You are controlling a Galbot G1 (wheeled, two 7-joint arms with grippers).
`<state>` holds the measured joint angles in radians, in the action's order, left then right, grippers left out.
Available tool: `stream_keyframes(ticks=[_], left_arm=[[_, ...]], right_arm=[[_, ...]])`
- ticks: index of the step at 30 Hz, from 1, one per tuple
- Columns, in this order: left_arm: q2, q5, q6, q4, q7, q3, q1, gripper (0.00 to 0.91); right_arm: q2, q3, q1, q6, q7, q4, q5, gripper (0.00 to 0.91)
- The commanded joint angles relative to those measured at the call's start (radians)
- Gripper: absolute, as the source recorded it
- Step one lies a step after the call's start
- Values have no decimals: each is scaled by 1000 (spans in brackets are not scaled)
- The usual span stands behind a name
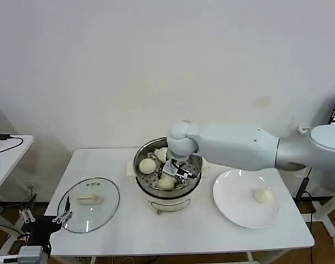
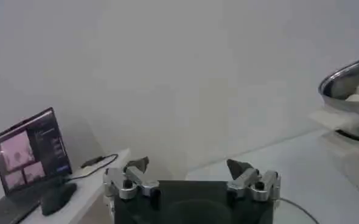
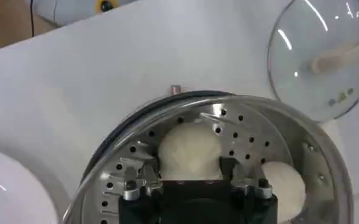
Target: Take steamed baozi put them in steamer then cover it.
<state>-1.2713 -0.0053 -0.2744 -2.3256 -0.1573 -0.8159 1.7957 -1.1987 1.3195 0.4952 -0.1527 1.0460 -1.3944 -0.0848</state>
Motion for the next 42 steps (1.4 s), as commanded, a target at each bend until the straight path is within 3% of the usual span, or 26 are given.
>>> stream_keyframes(ticks=[1,7,10,17,23,30,36,42], left_arm=[[1,1,0,-2,0,1,0,907],[6,0,0,-4,1,3,-3,907],[16,-3,0,-2,2,6,-8,907],[43,-14,-3,10,4,26,-36,907],[57,-14,-2,13,10,56,-55,907],[62,-10,0,24,10,91,-74,907],[74,-9,1,20,12,97,-73,907],[74,-8,0,4,12,83,-61,907]], right_arm=[[0,-11,6,-12,-8,9,-7,907],[30,-52,44,-7,-16,35,16,907],[74,-69,83,10,-18,39,70,907],[254,-91,145,158,12,37,167,907],[468,-106,121,223,29,15,146,907],[710,-159,13,234,47,-27,81,907],[791,-214,-130,253,39,-36,17,907],[793,-315,-286,285,21,-14,-34,907]])
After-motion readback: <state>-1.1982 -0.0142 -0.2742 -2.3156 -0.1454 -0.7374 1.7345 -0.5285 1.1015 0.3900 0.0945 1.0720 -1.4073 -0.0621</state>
